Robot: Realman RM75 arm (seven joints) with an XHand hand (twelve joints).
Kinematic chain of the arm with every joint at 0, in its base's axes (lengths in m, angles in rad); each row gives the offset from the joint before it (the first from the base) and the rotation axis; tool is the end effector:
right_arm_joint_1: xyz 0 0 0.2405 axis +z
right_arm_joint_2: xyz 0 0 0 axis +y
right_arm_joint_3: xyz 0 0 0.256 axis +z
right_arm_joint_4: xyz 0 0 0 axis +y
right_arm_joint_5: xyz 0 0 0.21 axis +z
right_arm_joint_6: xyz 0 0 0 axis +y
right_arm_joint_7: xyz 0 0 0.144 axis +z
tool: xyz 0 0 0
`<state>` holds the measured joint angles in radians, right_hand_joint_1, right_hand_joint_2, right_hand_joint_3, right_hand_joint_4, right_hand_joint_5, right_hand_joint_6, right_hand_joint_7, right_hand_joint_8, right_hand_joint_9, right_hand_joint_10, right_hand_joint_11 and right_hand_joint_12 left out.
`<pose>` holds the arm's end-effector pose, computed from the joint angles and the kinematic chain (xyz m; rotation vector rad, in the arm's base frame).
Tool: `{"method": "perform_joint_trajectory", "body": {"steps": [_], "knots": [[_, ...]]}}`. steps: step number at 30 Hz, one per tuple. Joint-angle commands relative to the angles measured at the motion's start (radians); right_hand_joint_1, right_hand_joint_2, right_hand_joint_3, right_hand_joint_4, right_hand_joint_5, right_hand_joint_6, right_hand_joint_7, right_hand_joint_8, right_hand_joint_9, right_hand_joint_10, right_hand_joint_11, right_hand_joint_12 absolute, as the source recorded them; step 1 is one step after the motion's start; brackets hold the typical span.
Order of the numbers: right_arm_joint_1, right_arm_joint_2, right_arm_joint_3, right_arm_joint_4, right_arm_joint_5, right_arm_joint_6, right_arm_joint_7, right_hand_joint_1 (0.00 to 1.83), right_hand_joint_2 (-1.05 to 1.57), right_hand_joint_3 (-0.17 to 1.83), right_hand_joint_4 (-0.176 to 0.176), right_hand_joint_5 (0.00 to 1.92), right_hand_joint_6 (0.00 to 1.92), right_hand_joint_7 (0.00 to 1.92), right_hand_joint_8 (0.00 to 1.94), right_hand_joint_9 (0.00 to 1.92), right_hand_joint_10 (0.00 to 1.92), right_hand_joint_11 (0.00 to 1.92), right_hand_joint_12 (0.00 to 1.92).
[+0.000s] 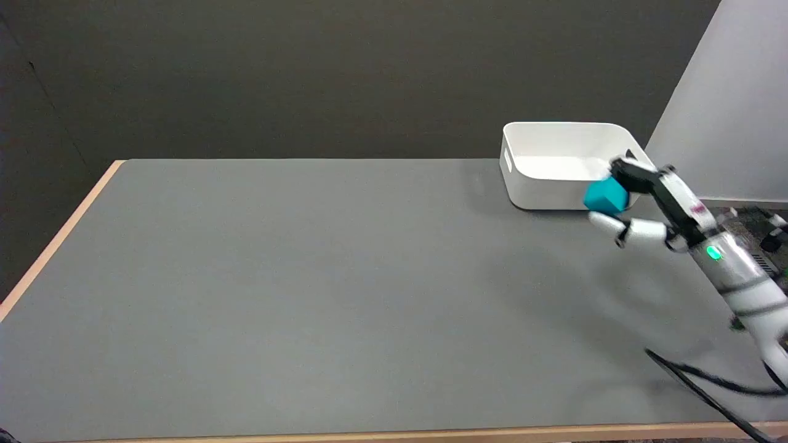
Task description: Place blue wooden cube into white box.
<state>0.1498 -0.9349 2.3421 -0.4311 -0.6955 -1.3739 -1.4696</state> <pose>-0.2662 -0.2476 0.5530 1.6069 -0.3658 0.8267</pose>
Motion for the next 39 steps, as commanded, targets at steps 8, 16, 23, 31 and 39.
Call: {"method": "perform_joint_trajectory", "body": {"steps": [8, 16, 23, 31, 39], "knots": [[0.63, -0.075, -0.633, -0.158, 0.04, 1.157, 0.047, 1.16, 1.03, 0.54, -0.12, 0.63, 1.59, 0.74, 1.57, 0.84, 1.92, 0.44, 1.92], [0.748, -0.075, -0.589, -0.079, 0.048, 1.196, -0.185, 1.09, 1.2, 0.34, -0.053, 0.47, 1.69, 0.69, 1.67, 0.68, 1.92, 0.11, 1.92], [0.667, -0.06, -0.567, -0.1, 0.051, 1.204, -0.206, 1.09, 1.21, 0.31, -0.059, 0.47, 1.69, 0.69, 1.67, 0.66, 1.92, 0.08, 1.92], [0.555, -0.03, -0.537, -0.125, 0.054, 1.264, -0.198, 1.1, 1.19, 0.34, -0.06, 0.48, 1.68, 0.7, 1.65, 0.7, 1.92, 0.1, 1.92], [0.43, -0.015, -0.556, -0.176, 0.171, 1.312, -0.195, 1.11, 1.24, 0.15, -0.071, 0.49, 1.57, 0.74, 1.53, 0.68, 1.82, 0.13, 1.92]]}}
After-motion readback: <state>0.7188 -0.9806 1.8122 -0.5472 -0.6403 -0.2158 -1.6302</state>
